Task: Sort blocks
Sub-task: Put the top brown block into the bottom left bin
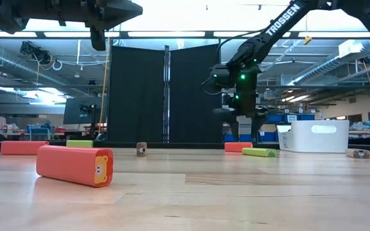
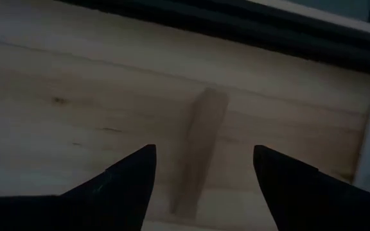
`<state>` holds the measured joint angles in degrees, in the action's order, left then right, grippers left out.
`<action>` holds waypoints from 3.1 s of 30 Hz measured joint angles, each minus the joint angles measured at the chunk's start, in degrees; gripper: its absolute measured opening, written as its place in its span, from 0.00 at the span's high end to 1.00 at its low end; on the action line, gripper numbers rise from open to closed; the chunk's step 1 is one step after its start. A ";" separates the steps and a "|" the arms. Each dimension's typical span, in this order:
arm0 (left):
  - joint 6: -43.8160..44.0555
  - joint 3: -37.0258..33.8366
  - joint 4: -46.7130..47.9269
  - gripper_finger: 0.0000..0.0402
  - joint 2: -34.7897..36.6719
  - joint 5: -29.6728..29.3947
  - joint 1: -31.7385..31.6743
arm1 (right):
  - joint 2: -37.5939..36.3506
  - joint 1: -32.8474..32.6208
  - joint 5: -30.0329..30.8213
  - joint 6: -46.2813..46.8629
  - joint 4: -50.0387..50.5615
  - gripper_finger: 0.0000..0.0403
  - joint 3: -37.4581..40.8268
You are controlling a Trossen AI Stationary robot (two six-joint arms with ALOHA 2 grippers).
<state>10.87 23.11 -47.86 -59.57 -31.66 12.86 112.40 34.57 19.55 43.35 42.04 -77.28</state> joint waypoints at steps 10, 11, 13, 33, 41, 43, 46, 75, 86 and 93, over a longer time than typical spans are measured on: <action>0.13 0.00 -0.06 0.95 0.00 0.46 0.00 | 2.77 0.72 -3.75 0.02 -0.84 0.42 0.25; 0.15 0.00 -0.06 0.95 0.00 0.46 0.00 | 3.34 0.72 -3.93 0.03 -0.85 0.42 0.28; 0.22 0.00 -0.06 0.95 0.00 0.48 0.02 | 4.21 0.72 -3.89 0.10 -1.20 0.44 0.20; 1.79 0.00 -0.20 0.95 0.00 2.99 0.02 | 4.41 -1.95 -0.56 -1.54 -3.03 0.83 0.39; 4.35 0.00 -7.94 0.95 -0.02 5.85 0.00 | 1.27 -12.46 0.43 -8.87 -19.35 0.83 0.44; 4.46 0.00 -11.67 0.95 -0.02 8.59 0.02 | 1.22 -15.98 0.10 -11.50 -26.34 0.83 0.46; 4.82 0.02 -15.92 0.95 0.57 11.27 0.02 | 1.03 -22.10 -3.68 -15.80 -39.24 0.83 0.39; 11.96 0.02 -18.38 0.95 13.14 15.43 0.02 | 28.46 -49.09 -22.32 -29.11 -69.69 0.83 -32.31; 12.01 0.02 -17.11 0.95 13.14 15.38 0.02 | 43.55 -49.09 -32.21 -30.55 -47.12 0.83 -57.19; 11.99 0.02 -16.63 0.95 13.14 14.87 0.00 | 44.04 -49.11 -36.80 -30.05 -46.05 0.76 -56.43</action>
<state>22.86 23.14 -64.50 -46.44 -16.79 12.86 156.44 -14.55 -17.25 13.30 -4.01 -133.71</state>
